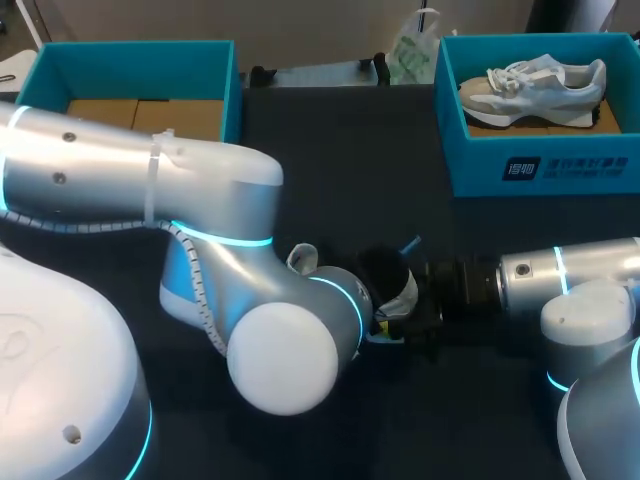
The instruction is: Take the shoe out of the shoebox, open the shoe tongue, remove and reinsert the insole, then place the shoe into the shoebox
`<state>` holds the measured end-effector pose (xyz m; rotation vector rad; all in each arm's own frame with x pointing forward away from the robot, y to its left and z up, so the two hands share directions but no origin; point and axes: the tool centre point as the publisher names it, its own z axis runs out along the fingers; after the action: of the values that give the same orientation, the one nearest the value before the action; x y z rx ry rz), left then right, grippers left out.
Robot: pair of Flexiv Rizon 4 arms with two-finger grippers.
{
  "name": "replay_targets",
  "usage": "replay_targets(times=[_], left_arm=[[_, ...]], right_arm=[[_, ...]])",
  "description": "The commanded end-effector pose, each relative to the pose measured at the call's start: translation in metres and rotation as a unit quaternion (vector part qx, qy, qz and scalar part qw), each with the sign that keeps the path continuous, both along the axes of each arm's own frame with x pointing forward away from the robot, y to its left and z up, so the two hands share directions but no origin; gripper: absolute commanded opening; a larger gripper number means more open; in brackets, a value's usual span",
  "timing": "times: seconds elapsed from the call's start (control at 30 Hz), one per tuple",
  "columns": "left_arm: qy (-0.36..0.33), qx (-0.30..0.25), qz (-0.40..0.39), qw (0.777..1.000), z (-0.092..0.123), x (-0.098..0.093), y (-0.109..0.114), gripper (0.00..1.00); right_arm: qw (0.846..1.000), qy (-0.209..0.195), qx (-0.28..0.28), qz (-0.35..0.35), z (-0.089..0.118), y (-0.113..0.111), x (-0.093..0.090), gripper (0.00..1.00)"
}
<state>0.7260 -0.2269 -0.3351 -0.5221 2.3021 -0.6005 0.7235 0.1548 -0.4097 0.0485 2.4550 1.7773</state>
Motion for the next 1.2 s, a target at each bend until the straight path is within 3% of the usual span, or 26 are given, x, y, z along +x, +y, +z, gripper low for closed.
replay_targets(times=[0.03,0.3,0.33,0.43,0.77,1.03,1.2], left_arm=[[0.002,-0.007,-0.004,1.0,-0.003,0.003,0.004,0.29],[-0.001,-0.015,-0.003,1.0,-0.004,0.004,0.003,0.16],[0.001,-0.016,-0.003,1.0,-0.004,0.004,0.002,0.09],[0.011,-0.022,-0.005,1.0,-0.004,0.005,0.001,0.0],[0.048,-0.042,-0.022,0.998,0.003,0.006,-0.012,0.0],[0.061,-0.059,-0.04,0.996,0.021,-0.003,-0.027,0.0],[0.106,-0.085,-0.056,0.989,0.035,-0.008,-0.04,0.0]], right_arm=[[1.0,0.001,-0.003,-0.001,0.002,0.001,-0.001,0.0],[1.0,0.001,-0.003,-0.001,0.002,0.001,-0.001,0.0],[1.0,0.001,-0.003,-0.001,0.002,0.001,-0.001,0.0],[1.0,0.001,-0.003,-0.001,0.002,0.001,-0.001,0.0],[1.0,0.001,-0.003,-0.001,0.002,0.001,-0.001,0.0],[1.0,0.001,-0.003,-0.001,0.002,0.001,-0.001,0.0],[1.0,0.001,-0.003,-0.001,0.002,0.001,-0.001,0.0]])
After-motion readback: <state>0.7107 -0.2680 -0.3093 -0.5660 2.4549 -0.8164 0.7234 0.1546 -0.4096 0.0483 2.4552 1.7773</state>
